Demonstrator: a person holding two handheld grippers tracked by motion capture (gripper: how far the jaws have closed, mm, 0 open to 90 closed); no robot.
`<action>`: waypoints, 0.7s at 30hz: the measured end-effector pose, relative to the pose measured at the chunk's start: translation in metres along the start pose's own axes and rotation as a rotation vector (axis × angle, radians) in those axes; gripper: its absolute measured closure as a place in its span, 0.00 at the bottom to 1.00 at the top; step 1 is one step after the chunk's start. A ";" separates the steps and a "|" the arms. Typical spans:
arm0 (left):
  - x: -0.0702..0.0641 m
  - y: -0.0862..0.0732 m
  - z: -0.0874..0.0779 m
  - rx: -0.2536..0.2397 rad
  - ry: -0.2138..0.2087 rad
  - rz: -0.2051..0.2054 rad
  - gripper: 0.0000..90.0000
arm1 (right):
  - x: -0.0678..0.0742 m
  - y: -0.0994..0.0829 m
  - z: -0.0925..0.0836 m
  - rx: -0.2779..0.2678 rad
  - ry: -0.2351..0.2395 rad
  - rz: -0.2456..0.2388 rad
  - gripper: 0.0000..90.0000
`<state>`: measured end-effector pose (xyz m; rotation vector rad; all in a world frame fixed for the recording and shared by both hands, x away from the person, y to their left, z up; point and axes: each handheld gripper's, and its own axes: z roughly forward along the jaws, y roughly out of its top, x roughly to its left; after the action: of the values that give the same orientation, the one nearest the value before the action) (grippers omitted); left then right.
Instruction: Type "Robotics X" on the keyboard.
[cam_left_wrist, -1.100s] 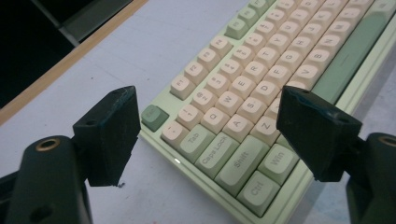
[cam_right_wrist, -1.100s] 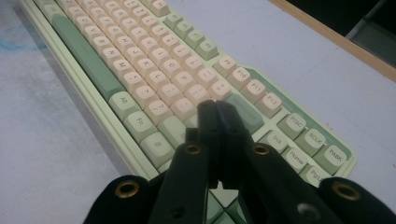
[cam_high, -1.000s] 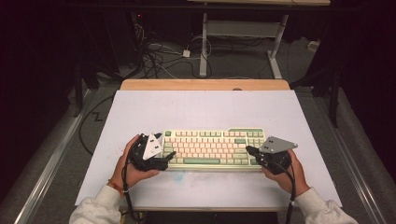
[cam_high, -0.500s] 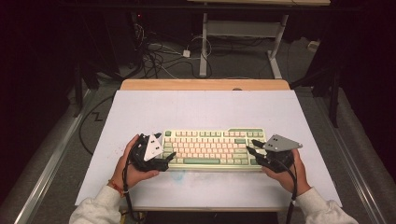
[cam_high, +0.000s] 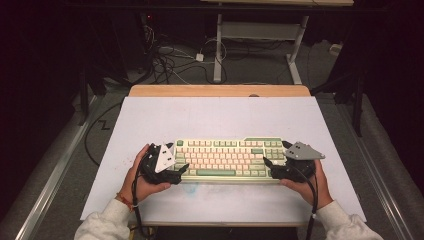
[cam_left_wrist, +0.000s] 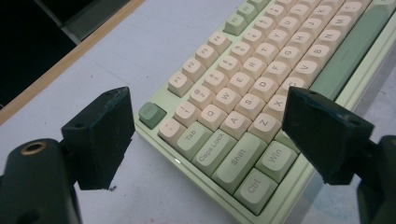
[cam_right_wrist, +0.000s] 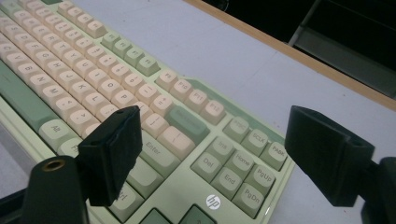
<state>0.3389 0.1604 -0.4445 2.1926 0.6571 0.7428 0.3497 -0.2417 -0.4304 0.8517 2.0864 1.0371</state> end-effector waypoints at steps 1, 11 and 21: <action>-0.001 0.000 0.000 0.002 0.006 -0.001 0.17 | 0.000 0.000 0.000 -0.001 -0.004 -0.001 0.18; -0.002 0.004 0.005 0.019 0.004 -0.005 0.17 | 0.005 0.001 0.004 -0.002 -0.054 -0.034 0.20; 0.002 0.011 0.012 0.028 -0.017 0.018 0.20 | 0.001 0.004 0.004 0.003 -0.055 -0.049 0.21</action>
<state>0.3507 0.1488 -0.4425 2.2300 0.6438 0.7272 0.3537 -0.2370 -0.4293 0.8174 2.0533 0.9741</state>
